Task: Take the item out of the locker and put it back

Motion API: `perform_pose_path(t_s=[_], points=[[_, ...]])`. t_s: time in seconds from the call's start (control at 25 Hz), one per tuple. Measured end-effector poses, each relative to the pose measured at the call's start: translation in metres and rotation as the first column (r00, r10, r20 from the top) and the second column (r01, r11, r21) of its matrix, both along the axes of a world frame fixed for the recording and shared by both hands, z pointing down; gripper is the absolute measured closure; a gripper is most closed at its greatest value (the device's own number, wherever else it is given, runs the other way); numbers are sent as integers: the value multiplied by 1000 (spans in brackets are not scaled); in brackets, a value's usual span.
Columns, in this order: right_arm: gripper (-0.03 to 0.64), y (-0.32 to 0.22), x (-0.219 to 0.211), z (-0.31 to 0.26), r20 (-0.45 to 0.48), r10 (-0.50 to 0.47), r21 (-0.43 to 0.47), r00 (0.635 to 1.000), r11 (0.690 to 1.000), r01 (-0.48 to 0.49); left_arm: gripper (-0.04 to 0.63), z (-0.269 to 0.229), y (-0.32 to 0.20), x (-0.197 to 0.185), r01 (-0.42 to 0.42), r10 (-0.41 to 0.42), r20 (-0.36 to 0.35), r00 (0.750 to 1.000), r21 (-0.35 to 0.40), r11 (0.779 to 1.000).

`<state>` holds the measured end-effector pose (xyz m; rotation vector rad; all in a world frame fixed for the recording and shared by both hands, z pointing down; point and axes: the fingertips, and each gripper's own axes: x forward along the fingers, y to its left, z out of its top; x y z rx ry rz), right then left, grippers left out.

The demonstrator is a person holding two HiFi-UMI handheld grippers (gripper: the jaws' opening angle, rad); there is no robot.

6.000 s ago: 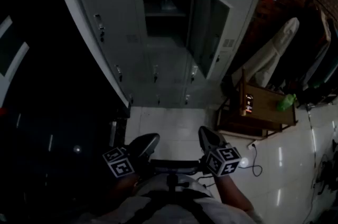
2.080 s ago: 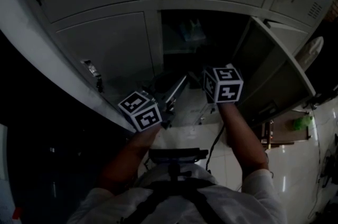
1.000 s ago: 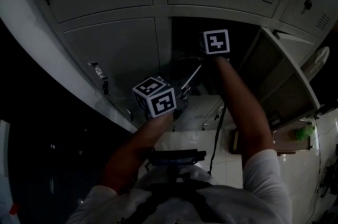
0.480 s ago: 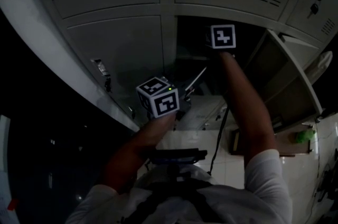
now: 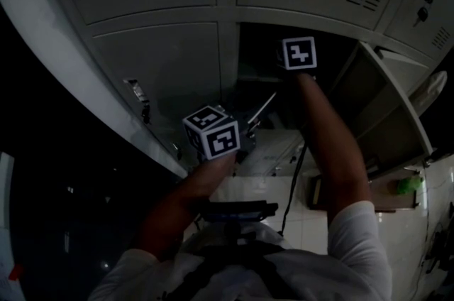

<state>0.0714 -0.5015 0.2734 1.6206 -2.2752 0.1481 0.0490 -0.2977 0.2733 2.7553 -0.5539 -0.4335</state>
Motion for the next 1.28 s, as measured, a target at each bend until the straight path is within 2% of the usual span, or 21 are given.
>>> perform_pose_path(t_s=[0.2, 0.68, 1.28], points=[[614, 13, 8, -2, -13, 14, 21, 1000, 1000, -14, 538, 1, 2, -4, 3, -3, -9, 1000, -4, 1000], [617, 71, 14, -31, -12, -4, 146, 1000, 989, 6, 538, -5, 27, -15, -21, 21, -50, 999, 4, 1000], [617, 149, 24, -33, 49, -28, 194, 998, 981, 18, 538, -7, 62, -29, -43, 44, -54, 998, 21, 999]])
